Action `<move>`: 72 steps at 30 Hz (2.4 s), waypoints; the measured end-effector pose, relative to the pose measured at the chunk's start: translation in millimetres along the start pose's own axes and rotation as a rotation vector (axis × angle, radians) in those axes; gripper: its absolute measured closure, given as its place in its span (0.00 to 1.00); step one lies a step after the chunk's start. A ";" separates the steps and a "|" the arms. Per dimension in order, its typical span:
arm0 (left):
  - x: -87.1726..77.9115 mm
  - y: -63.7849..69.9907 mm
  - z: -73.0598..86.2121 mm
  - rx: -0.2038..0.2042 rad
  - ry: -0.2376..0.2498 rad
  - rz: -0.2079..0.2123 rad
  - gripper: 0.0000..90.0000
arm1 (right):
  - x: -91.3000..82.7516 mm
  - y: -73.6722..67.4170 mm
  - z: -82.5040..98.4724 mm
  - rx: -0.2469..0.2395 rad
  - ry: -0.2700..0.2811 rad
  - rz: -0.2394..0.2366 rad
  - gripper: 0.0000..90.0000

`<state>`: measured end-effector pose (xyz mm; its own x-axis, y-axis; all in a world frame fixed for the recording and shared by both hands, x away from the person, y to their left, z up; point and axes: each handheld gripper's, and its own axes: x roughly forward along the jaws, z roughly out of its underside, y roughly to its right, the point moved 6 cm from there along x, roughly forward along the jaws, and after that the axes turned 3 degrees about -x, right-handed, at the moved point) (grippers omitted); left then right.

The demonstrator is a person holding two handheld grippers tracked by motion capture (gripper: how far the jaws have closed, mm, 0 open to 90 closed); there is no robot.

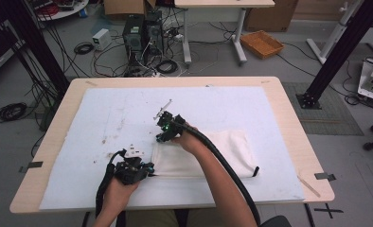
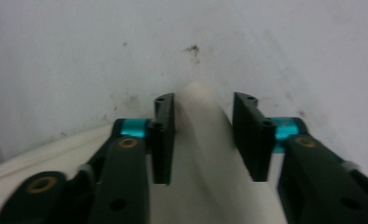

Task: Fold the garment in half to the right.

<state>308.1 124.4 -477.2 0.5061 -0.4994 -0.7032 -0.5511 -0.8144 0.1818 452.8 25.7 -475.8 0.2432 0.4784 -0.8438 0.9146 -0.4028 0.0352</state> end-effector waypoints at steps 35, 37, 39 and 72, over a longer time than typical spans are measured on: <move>38.0 131.6 -118.9 0.184 -0.027 0.275 0.95 | -144.2 65.5 101.3 0.066 0.145 0.141 0.95; 43.6 141.6 -123.4 0.186 -0.034 0.288 0.95 | -148.4 68.3 109.1 0.074 0.148 0.145 0.95; 47.8 150.5 -127.6 0.188 -0.040 0.299 0.95 | -152.6 71.7 116.1 0.078 0.160 0.151 0.95; 82.8 165.8 -149.9 0.171 0.061 0.245 0.52 | -190.6 106.3 203.0 0.280 0.204 0.314 0.64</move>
<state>358.1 -96.2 -402.2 0.3802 -0.6959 -0.6092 -0.7628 -0.6085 0.2189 438.1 -266.7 -420.0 0.5785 0.4315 -0.6922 0.6709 -0.7344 0.1029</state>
